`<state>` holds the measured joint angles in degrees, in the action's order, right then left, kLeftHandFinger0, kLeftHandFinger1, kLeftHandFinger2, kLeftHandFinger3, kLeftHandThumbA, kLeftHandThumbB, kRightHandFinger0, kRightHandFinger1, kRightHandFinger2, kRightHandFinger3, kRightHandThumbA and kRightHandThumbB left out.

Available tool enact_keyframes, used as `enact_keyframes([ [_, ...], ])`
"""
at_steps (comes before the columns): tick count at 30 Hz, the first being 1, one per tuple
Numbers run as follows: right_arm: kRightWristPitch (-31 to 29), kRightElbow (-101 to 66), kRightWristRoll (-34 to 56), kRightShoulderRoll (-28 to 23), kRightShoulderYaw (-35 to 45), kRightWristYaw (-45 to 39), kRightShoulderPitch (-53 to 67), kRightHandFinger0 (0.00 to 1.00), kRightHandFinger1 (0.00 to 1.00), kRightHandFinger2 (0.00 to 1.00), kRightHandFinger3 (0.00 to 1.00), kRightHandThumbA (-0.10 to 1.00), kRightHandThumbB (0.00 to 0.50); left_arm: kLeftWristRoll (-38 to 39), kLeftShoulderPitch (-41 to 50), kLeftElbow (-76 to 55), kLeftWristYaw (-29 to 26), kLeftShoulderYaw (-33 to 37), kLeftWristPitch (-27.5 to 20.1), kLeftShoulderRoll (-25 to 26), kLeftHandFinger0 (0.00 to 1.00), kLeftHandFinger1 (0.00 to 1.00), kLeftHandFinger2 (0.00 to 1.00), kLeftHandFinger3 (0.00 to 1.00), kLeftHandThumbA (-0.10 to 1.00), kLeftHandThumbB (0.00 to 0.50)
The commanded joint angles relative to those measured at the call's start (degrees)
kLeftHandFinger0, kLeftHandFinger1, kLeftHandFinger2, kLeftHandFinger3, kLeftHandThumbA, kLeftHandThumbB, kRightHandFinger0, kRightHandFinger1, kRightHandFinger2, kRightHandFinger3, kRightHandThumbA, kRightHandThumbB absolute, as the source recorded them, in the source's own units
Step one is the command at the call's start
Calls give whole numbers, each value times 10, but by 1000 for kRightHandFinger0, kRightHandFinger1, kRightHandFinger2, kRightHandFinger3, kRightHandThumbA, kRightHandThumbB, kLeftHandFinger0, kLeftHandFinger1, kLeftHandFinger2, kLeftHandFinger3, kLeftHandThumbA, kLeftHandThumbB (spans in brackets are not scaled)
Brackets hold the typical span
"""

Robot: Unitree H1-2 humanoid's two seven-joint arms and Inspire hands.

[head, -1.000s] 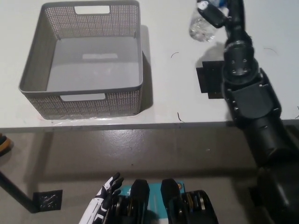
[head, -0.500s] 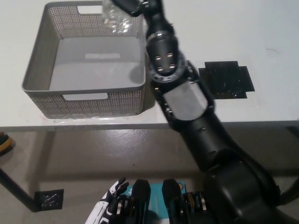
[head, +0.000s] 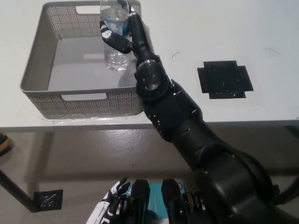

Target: Use the right hand to pick up a water botttle and place it into a container on the left side

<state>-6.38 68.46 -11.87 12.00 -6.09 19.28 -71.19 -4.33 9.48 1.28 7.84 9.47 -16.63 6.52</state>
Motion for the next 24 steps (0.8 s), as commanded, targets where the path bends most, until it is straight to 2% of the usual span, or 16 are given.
enact_keyframes([
  [1, 2, -15, -19, -26, -34, -73, -27, 1000, 1000, 1000, 1000, 908, 472, 2, 1, -19, 14, 7, -9, 7, 1000, 1000, 1000, 1000, 1000, 294],
  [2, 3, -21, -20, -33, -42, -86, -23, 1000, 1000, 1000, 1000, 956, 499, 2, 0, -19, 14, 7, -6, 6, 1000, 1000, 1000, 1000, 1000, 306],
  [7, 0, -41, -13, -51, -51, -101, -5, 1000, 1000, 1000, 1000, 998, 500, 6, -5, -14, 20, 10, -3, 5, 1000, 1000, 1000, 1000, 1000, 319],
  [14, 9, -120, -9, -79, -47, -118, 24, 1000, 1000, 1000, 1000, 1000, 500, 6, -8, -11, 24, 12, 0, 6, 1000, 1000, 1000, 1000, 1000, 323],
  [19, 51, -320, 3, -127, -33, -157, 84, 1000, 1000, 1000, 1000, 1000, 495, -5, -10, -10, 21, 13, -7, 10, 1000, 1000, 1000, 1000, 1000, 324],
  [20, 80, -383, 5, -139, -29, -165, 104, 1000, 1000, 1000, 1000, 1000, 500, -6, -9, -12, 20, 12, -12, 12, 1000, 1000, 1000, 1000, 1000, 314],
  [22, 96, -487, 20, -162, -14, -178, 143, 1000, 1000, 1000, 1000, 1000, 499, -3, -8, -14, 21, 10, -11, 12, 1000, 1000, 1000, 1000, 1000, 320],
  [24, 96, -568, 39, -178, -1, -186, 179, 1000, 1000, 1000, 1000, 1000, 484, 2, -6, -11, 21, 9, -18, 12, 1000, 1000, 1000, 1000, 1000, 304],
])
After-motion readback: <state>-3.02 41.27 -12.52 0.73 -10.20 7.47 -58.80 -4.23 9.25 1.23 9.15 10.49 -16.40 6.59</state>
